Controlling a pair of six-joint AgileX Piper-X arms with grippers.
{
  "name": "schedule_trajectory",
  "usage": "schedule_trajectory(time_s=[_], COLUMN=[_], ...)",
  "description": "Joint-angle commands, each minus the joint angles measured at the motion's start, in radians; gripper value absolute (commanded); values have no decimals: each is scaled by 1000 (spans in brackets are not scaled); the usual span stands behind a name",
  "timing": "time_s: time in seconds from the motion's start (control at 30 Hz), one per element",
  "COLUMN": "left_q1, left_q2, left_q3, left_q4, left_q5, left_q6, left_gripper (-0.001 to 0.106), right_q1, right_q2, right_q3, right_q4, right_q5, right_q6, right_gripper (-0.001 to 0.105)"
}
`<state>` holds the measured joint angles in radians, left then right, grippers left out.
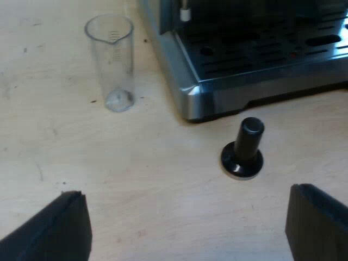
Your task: Remove mug from coffee machine
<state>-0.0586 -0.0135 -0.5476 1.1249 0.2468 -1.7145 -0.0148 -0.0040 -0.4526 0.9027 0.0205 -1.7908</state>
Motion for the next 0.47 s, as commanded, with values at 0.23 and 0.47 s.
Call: schedule_trajectory(time_s=[0.23,0.47], left_q1=[0,0], left_q2=[-38,-38], left_q3=[-1,-1], left_q4=[-7,-4], left_q5=[12,12], left_q6=[6,6], left_gripper=[87,87], right_q1=[-4,-4], right_q2=[-47,-47], right_q3=[-7,-7], right_q4=[-1,-1], right_q5=[-2,-2], right_q6=[-1,-1], right_gripper=[62,62])
